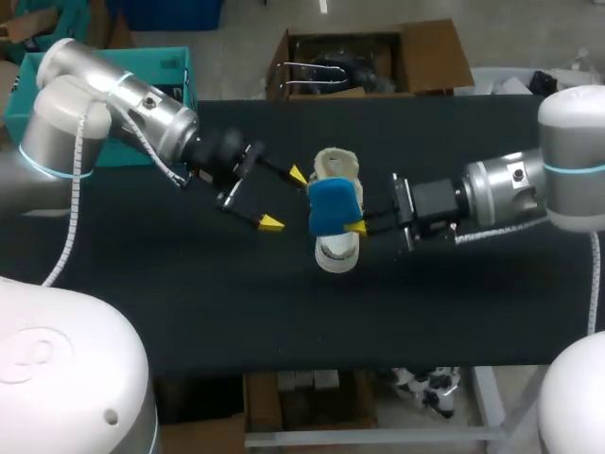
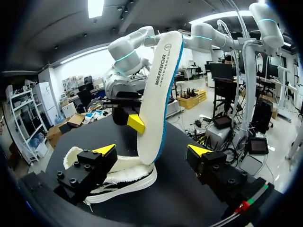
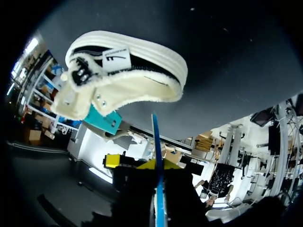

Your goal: Open the shoe tongue, take the insole out of the shoe, put the insole back into the shoe, and pack the shoe into the shoebox

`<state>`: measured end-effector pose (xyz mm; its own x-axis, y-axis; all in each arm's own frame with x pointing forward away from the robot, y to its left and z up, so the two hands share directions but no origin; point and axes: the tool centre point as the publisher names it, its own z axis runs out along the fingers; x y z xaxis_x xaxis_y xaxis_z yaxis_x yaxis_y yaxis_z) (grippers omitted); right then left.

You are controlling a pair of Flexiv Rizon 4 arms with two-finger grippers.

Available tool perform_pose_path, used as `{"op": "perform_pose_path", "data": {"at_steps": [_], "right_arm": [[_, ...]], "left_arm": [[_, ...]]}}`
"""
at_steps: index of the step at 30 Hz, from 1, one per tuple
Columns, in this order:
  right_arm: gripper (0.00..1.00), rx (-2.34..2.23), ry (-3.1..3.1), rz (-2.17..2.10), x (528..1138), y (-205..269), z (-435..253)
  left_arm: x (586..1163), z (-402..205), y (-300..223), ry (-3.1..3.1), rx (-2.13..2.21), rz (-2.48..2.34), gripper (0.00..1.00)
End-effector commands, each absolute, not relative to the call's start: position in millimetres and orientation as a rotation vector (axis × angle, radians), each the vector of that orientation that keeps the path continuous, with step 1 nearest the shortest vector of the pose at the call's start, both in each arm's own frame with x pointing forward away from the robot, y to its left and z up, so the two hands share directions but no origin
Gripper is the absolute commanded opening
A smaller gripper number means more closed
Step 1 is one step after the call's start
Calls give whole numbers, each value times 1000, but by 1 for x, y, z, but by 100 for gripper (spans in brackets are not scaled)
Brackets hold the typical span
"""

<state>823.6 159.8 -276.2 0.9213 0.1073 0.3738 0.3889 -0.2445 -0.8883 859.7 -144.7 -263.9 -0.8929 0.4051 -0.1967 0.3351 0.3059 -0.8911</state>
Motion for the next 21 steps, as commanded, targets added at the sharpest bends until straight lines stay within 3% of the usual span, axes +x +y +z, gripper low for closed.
{"op": "perform_pose_path", "data": {"at_steps": [1, 12, 16, 19, 21], "right_arm": [[0, -1830, -340, -310, 821, 163, -280], [0, -1802, -281, -403, 829, 163, -293], [0, -1804, -273, -419, 832, 165, -294], [0, -1810, -264, -447, 833, 166, -295], [0, -1807, -262, -459, 835, 166, -297]], "left_arm": [[856, -275, -154, -2613, -579, 1839, 100], [862, -283, -170, -2615, -629, 1852, 98], [866, -285, -177, -2620, -639, 1844, 80], [870, -289, -184, -2611, -651, 1835, 55], [871, -291, -187, -2601, -660, 1824, 50]]}}
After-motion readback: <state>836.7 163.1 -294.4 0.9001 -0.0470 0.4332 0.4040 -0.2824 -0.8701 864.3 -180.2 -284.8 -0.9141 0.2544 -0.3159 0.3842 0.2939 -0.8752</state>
